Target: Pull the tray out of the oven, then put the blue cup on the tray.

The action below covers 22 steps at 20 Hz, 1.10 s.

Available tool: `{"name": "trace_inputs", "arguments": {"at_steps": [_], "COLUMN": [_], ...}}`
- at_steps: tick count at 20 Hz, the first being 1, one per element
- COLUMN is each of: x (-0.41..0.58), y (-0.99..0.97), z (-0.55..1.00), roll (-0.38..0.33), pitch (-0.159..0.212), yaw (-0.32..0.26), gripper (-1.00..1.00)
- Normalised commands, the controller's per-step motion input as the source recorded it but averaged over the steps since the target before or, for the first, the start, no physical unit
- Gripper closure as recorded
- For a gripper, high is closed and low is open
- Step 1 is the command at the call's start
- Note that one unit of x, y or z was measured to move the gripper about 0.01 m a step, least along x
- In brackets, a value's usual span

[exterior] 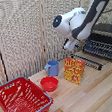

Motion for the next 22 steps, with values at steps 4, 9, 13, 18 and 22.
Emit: {"name": "trace_inputs", "arguments": {"at_steps": [4, 9, 13, 18, 22], "x": [-0.001, -0.002, 0.049, 0.000, 0.021], "y": [-0.66, -0.80, -0.87, -0.97, -0.84], "z": [-0.29, -0.39, -0.20, 0.00, -0.02], "roll": [-0.173, -0.085, -0.002, 0.014, 0.039], "pitch": [-0.009, -0.007, -0.013, -0.035, -0.005], "yaw": [0.059, 0.061, 0.049, 0.002, 0.035], "gripper": [-1.00, -1.00, -1.00, -1.00, -1.00]}}
